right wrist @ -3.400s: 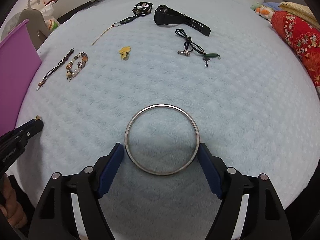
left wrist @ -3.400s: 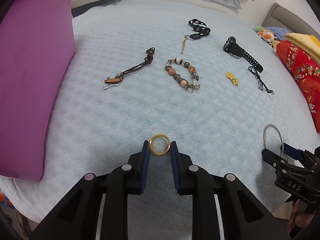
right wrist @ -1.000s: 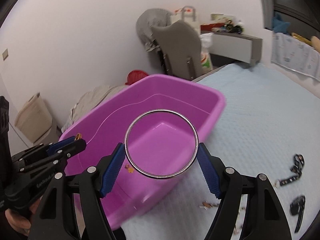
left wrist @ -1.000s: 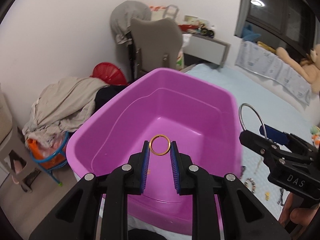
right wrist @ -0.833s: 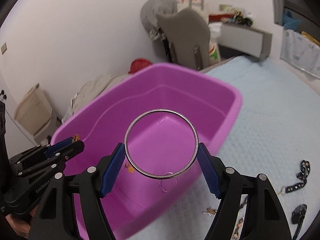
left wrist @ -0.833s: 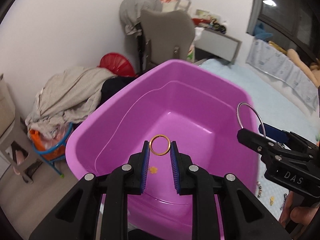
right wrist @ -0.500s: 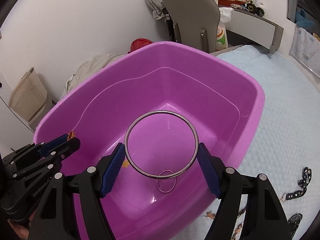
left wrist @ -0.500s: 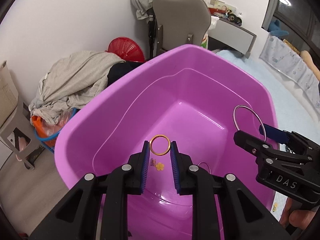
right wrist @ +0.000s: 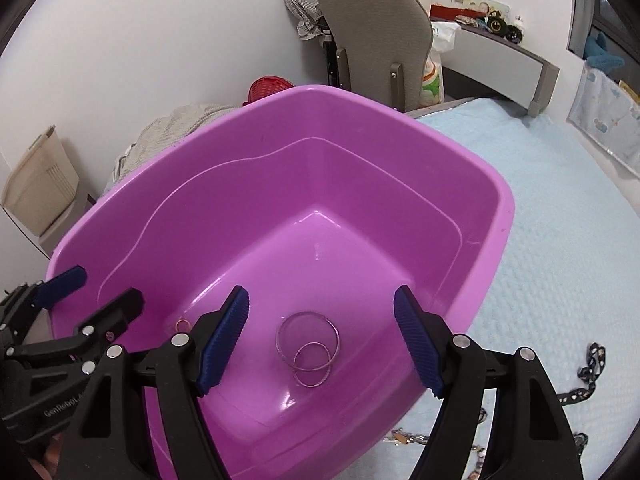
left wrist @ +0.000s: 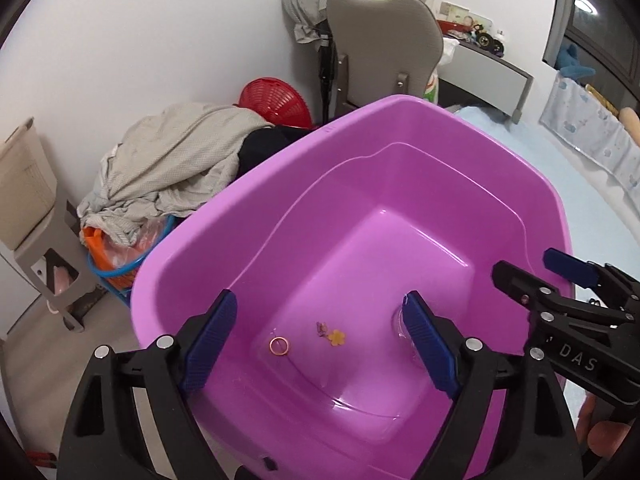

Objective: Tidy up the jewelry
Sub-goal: 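Open both tools to drop the ring and bangle into the tub, then move both tools back over the jewelry on the quilt, then grasp the beaded bracelet with the left tool while the right tool grasps the black cord necklace, then carry the beaded bracelet and black cord necklace over the pink tub with both tools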

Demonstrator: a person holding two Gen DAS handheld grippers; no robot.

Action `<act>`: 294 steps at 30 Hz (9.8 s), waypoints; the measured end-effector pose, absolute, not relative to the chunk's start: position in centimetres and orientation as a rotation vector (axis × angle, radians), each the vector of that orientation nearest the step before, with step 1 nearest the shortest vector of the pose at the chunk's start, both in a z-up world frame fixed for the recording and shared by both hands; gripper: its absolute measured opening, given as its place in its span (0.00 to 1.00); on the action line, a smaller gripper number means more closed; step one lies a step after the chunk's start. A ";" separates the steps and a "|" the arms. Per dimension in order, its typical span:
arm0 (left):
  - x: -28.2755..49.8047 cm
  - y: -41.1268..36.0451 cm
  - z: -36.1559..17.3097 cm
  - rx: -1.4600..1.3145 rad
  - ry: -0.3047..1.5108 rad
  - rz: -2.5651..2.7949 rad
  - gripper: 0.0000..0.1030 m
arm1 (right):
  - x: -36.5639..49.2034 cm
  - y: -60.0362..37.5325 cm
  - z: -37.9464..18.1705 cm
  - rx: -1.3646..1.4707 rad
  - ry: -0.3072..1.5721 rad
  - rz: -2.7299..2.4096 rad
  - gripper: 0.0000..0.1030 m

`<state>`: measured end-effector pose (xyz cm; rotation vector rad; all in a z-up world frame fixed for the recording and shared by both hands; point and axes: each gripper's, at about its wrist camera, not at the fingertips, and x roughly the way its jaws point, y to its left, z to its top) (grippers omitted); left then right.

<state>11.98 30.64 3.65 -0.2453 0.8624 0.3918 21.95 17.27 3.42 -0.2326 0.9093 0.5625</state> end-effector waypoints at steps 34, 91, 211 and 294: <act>8.3 29.0 6.7 -0.242 0.820 0.407 0.81 | 19.7 14.2 5.7 -0.170 0.886 0.549 0.70; 3.1 5.1 3.1 -0.016 0.863 -0.082 0.81 | -2.0 -22.4 -2.9 0.265 0.924 0.027 0.71; 9.2 -2.3 -9.7 -0.011 0.992 -0.232 0.13 | 3.1 -26.4 -12.1 0.285 0.904 -0.033 0.09; 14.3 30.0 3.7 -0.254 0.899 0.263 0.12 | 22.3 16.7 4.4 -0.030 0.943 0.703 0.09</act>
